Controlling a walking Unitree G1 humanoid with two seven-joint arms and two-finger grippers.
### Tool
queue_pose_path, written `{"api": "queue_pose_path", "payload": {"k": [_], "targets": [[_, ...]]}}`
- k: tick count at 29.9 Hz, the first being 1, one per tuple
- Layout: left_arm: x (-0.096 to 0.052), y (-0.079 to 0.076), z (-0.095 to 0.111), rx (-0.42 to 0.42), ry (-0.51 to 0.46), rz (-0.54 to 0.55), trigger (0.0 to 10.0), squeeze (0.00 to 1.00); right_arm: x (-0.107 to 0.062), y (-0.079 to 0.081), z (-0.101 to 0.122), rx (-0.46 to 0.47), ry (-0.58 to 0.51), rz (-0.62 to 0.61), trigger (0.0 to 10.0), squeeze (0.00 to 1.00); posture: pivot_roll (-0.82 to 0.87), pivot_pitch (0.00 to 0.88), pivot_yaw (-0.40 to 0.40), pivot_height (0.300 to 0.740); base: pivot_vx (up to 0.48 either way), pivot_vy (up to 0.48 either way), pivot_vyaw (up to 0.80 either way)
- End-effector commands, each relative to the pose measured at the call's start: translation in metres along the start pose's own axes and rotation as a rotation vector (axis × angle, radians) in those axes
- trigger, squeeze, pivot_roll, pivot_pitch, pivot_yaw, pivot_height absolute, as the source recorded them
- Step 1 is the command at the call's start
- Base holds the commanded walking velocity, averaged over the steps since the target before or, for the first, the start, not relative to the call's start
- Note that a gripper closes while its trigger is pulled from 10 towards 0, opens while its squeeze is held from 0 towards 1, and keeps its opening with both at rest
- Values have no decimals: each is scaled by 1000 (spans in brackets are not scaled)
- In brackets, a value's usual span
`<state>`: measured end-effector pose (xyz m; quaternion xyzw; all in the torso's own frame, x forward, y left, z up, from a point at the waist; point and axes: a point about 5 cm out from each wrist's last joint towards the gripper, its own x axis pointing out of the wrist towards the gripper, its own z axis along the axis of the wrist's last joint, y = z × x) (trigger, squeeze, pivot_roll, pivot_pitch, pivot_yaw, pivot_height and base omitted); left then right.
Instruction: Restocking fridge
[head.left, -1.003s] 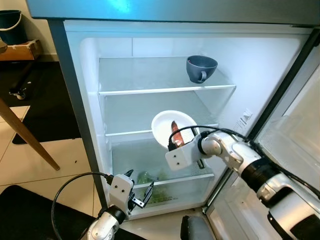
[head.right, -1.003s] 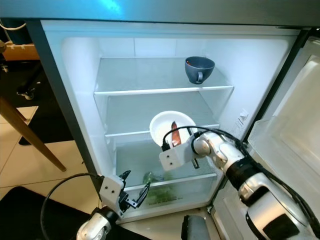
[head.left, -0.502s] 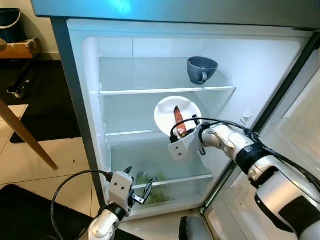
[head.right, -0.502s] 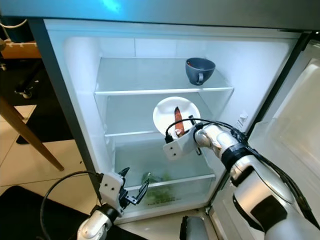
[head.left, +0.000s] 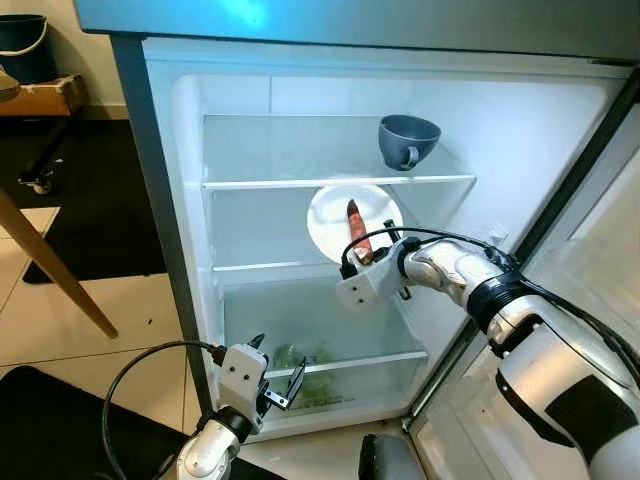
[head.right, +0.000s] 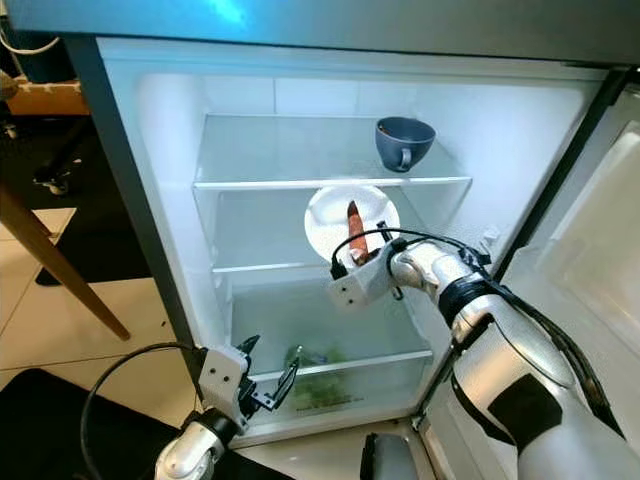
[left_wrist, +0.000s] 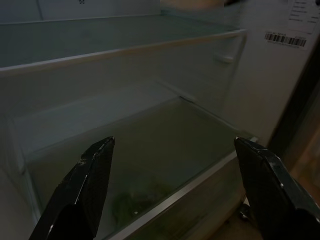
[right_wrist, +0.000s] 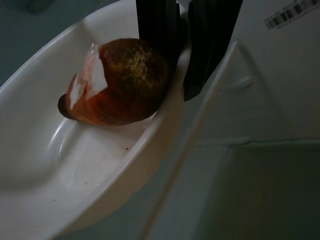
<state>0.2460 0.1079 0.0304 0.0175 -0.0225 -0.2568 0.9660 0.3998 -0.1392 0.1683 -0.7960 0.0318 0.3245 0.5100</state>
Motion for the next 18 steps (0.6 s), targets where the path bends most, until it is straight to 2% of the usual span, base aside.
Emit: {"api": "queue_pose_path", "payload": {"k": [1, 10, 15, 18], "targets": [[0, -4, 0, -3, -2, -10, 10000, 0, -3, -1, -7, -13, 12, 5, 10000, 0, 27, 43, -123, 447, 0, 0, 0], [-2, -5, 0, -2, 1, -12, 10000, 0, -9, -3, -16, -18, 10, 40, 10000, 0, 26, 55, -123, 447, 0, 0, 0], [-3, -5, 0, -1, 2, -11, 10000, 0, -11, -7, -17, 7, -5, 43, 10000, 0, 31, 57, -121, 447, 0, 0, 0], [-4, -5, 0, 0, 4, -11, 10000, 0, -13, -8, -19, 71, -25, 78, 10000, 0, 32, 60, -116, 447, 0, 0, 0]]}}
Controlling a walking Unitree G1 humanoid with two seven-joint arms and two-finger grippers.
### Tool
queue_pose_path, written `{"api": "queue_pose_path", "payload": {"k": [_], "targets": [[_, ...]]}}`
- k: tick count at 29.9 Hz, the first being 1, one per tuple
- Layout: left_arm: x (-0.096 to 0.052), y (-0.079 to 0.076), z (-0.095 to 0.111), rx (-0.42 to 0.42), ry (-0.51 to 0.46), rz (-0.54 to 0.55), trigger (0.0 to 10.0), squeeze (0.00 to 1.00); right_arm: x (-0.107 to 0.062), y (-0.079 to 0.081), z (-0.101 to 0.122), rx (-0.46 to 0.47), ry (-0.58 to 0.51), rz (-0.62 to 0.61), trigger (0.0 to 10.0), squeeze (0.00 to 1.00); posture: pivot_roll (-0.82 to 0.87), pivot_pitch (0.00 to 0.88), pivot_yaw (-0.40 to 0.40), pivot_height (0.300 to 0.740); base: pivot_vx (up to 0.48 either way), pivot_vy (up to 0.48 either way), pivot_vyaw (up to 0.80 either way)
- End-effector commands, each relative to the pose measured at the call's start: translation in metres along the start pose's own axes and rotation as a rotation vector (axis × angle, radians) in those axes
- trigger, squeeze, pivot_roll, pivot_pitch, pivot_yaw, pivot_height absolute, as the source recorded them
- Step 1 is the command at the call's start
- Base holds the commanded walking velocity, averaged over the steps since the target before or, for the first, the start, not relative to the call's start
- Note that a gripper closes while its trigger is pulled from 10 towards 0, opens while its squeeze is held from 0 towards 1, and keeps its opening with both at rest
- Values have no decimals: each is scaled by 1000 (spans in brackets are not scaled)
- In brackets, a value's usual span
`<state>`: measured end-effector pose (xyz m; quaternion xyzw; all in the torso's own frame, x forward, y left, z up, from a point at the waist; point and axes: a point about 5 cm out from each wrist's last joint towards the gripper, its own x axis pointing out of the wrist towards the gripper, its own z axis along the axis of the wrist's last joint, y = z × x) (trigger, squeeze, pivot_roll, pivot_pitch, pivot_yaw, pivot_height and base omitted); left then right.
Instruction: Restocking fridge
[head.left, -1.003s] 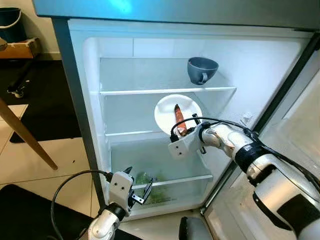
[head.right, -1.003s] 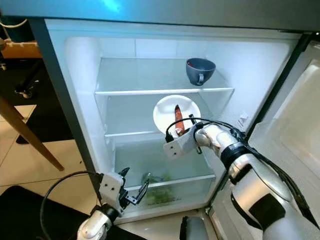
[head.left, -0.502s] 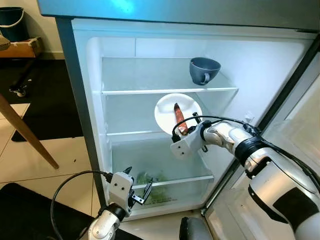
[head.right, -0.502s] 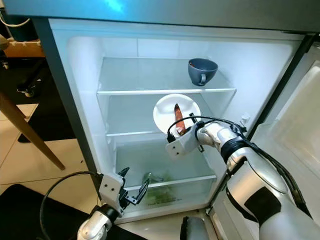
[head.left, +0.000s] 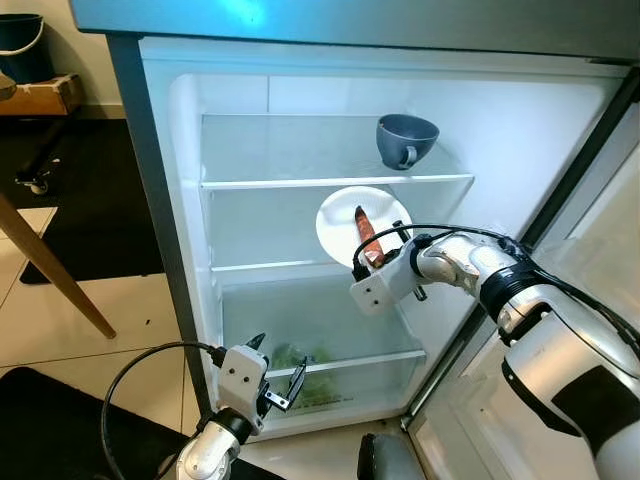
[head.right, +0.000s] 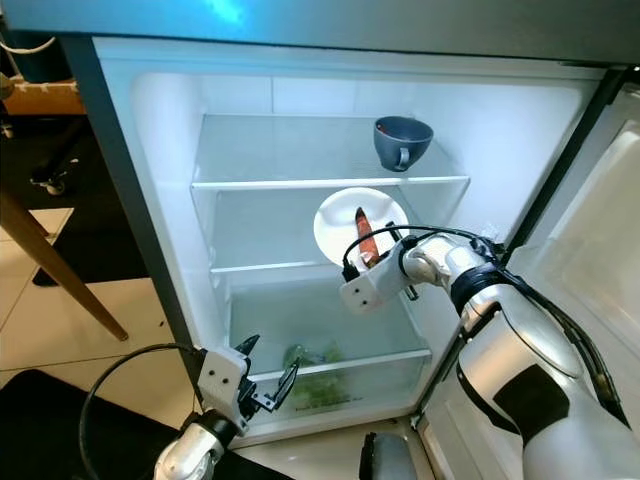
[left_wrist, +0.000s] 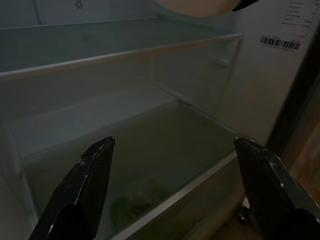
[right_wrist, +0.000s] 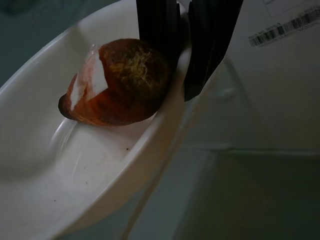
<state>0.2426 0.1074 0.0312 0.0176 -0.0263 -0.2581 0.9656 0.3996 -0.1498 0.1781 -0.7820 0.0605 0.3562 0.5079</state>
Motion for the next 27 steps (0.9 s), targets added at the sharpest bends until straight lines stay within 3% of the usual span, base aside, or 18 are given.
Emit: {"api": "queue_pose_path", "payload": {"k": [1, 7, 13, 23, 27], "targets": [[-2, -2, -1, -2, 12, -9, 10000, 0, -5, -5, -7, 44, 3, -3, 10000, 0, 32, 60, -116, 447, 0, 0, 0], [-3, -1, -1, 2, 16, -14, 10000, 0, -14, -14, -13, 143, -32, 48, 10000, 0, 29, 65, -110, 447, 0, 0, 0], [-3, -3, -1, 0, 17, -20, 10000, 0, -16, -22, -17, 156, 5, 14, 10000, 0, 29, 70, -108, 447, 0, 0, 0], [-7, -9, 0, -5, 7, -26, 10000, 0, -18, -31, -19, 91, 68, -5, 10000, 0, 40, 111, -118, 447, 0, 0, 0], [-17, -12, 1, -13, 7, -15, 10000, 0, -18, -36, -17, 79, 72, -17, 10000, 0, 58, 162, -123, 447, 0, 0, 0]]}}
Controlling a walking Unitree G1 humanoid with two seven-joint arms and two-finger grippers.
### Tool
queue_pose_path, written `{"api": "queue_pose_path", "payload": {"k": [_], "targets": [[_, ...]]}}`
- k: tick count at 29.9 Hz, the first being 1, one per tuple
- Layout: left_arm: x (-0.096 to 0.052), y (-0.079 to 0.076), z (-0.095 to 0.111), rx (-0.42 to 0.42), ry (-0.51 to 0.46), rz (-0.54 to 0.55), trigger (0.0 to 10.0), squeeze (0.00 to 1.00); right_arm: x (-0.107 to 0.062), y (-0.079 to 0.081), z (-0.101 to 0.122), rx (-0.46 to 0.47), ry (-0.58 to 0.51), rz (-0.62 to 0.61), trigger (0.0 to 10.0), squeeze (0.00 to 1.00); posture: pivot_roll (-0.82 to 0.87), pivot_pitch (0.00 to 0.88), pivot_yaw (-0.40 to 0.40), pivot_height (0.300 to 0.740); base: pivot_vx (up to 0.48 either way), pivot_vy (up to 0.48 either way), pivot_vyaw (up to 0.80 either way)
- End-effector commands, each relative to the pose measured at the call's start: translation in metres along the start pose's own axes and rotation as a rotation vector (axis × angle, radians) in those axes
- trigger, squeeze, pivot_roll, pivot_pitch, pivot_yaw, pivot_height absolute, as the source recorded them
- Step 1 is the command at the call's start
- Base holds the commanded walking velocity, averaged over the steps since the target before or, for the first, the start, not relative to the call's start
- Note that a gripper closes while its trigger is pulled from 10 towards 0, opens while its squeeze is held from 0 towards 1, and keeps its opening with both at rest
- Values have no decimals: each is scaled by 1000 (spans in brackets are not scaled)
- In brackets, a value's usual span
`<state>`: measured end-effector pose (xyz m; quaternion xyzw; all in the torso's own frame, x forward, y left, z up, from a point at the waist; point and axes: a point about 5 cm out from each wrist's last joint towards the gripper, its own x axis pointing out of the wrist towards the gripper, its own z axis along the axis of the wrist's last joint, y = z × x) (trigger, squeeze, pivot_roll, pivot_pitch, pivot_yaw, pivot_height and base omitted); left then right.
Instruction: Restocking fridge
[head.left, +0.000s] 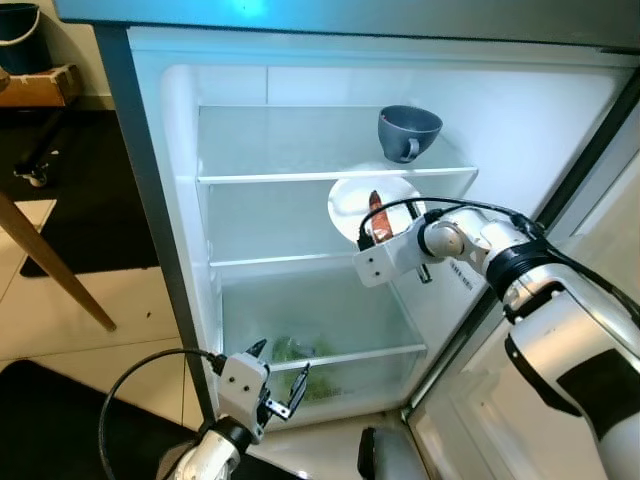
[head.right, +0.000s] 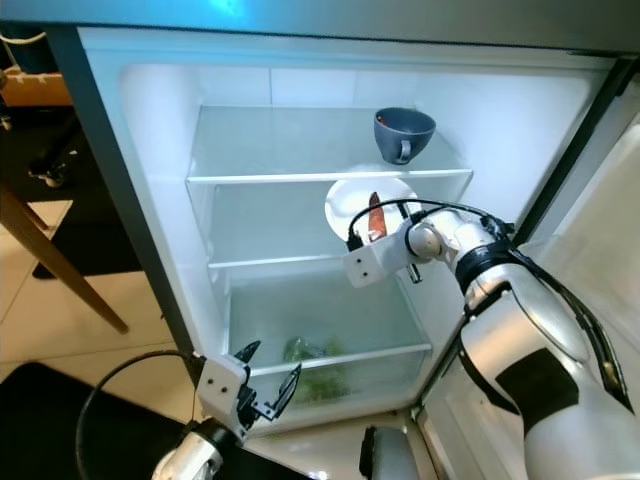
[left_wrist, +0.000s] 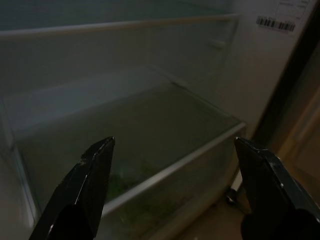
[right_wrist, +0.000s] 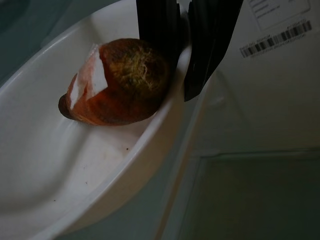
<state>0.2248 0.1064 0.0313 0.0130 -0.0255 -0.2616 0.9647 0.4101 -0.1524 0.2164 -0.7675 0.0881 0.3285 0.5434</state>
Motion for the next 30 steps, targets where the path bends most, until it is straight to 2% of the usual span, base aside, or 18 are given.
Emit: {"api": "queue_pose_path", "payload": {"k": [1, 12, 15, 22, 30], "targets": [[-4, -3, 0, -5, 9, -4, 10000, 0, -1, -4, -1, -15, 16, -10, 10000, 0, 58, 162, -123, 447, 0, 0, 0], [-17, -5, 9, -1, -4, -2, 10000, 0, -2, -7, -2, -28, 35, -24, 10000, 0, 77, 213, -118, 447, 0, 0, 0], [-21, -2, 20, 25, -17, -19, 10000, 0, -4, -10, -5, -31, 52, -38, 10000, 0, 83, 229, -113, 447, 0, 0, 0], [-11, -1, 47, 26, -126, -21, 10000, 0, -8, -13, -11, -48, 87, -46, 10000, 0, 78, 237, -113, 447, 0, 0, 0], [-10, -4, 66, 31, -171, -30, 10000, 0, -10, -19, -13, -49, 107, -67, 10000, 0, 79, 251, -122, 447, 0, 0, 0]]}}
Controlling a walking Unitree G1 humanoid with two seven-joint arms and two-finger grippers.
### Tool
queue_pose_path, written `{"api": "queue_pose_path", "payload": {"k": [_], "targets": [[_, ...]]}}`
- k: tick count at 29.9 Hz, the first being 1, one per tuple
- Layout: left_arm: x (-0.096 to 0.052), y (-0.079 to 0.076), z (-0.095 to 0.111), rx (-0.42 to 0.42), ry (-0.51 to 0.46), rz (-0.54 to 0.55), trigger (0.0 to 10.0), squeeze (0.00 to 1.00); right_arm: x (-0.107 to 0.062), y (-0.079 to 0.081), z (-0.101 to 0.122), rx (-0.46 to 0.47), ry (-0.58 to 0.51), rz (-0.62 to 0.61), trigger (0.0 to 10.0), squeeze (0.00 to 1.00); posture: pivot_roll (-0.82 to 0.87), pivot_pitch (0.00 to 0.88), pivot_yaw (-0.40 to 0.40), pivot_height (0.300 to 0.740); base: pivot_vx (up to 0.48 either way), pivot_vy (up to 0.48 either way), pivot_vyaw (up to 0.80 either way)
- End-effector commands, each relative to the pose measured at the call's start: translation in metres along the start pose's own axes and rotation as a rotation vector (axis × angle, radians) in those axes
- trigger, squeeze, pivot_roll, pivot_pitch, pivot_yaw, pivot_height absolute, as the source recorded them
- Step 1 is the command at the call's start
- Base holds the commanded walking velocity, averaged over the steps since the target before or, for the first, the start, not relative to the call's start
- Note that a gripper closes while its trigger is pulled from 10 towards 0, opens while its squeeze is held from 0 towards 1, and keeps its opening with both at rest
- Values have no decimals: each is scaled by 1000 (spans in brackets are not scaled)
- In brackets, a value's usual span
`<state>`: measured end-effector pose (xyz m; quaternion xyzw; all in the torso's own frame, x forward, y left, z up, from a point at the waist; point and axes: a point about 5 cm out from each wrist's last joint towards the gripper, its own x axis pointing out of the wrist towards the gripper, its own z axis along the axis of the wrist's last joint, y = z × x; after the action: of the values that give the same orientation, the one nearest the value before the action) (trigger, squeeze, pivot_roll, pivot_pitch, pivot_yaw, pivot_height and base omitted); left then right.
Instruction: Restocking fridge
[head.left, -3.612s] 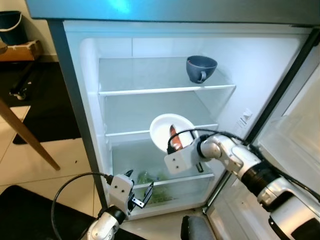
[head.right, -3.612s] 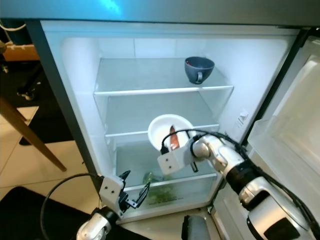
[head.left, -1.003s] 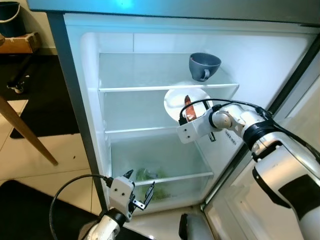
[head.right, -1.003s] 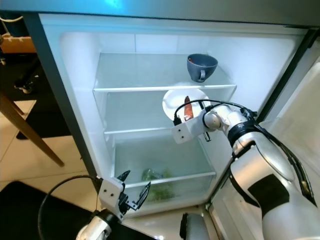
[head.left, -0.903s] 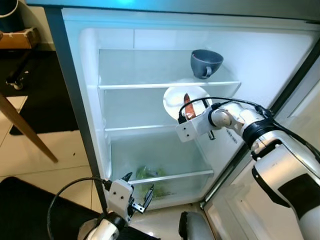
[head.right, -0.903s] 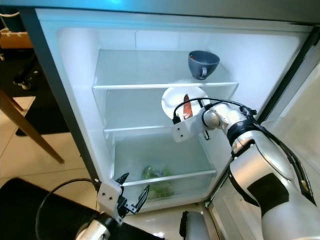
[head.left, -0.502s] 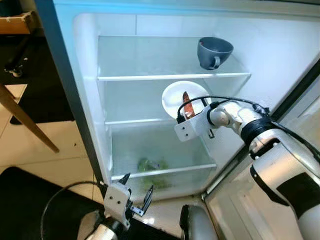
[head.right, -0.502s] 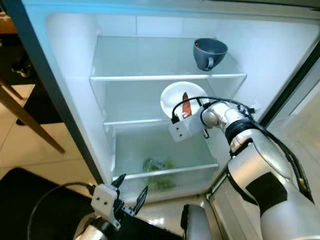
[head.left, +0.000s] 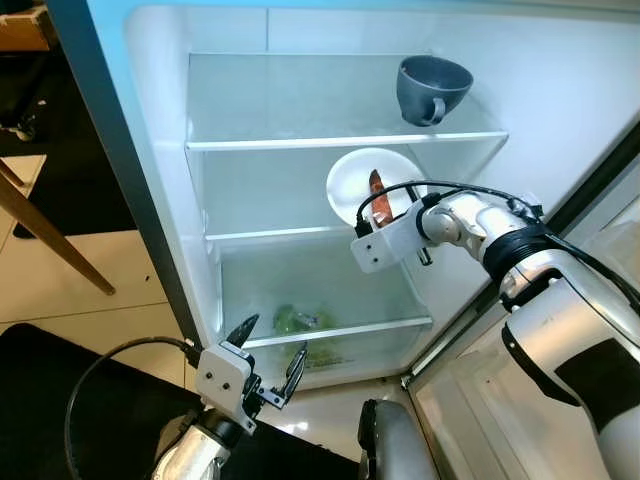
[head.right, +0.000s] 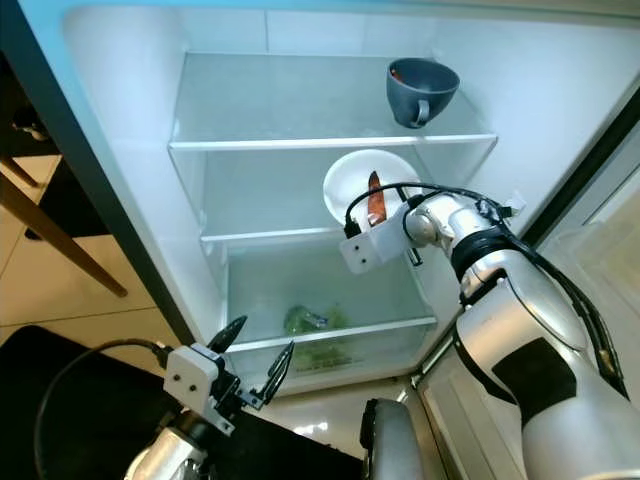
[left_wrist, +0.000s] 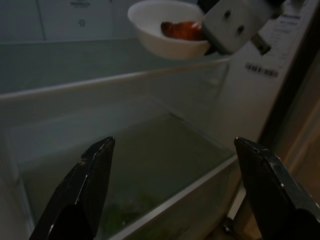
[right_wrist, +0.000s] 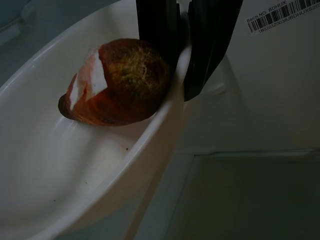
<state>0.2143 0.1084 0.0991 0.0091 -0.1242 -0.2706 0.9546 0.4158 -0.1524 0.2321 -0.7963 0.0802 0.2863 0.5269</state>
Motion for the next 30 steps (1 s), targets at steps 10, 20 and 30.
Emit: {"api": "queue_pose_path", "payload": {"k": [10, 20, 30], "targets": [[3, -5, 26, 6, -59, -3, 10000, 0, -6, -7, -14, 4, 72, -27, 10000, 0, 89, 263, -133, 447, 0, 0, 0], [0, -7, 33, 16, -50, -10, 10000, 0, -8, -11, -17, 29, 84, -46, 10000, 0, 96, 281, -131, 447, 0, 0, 0], [-5, -9, 38, 23, -29, -15, 10000, 0, -11, -17, -18, 39, 86, -73, 10000, 0, 118, 305, -121, 447, 0, 0, 0]]}}
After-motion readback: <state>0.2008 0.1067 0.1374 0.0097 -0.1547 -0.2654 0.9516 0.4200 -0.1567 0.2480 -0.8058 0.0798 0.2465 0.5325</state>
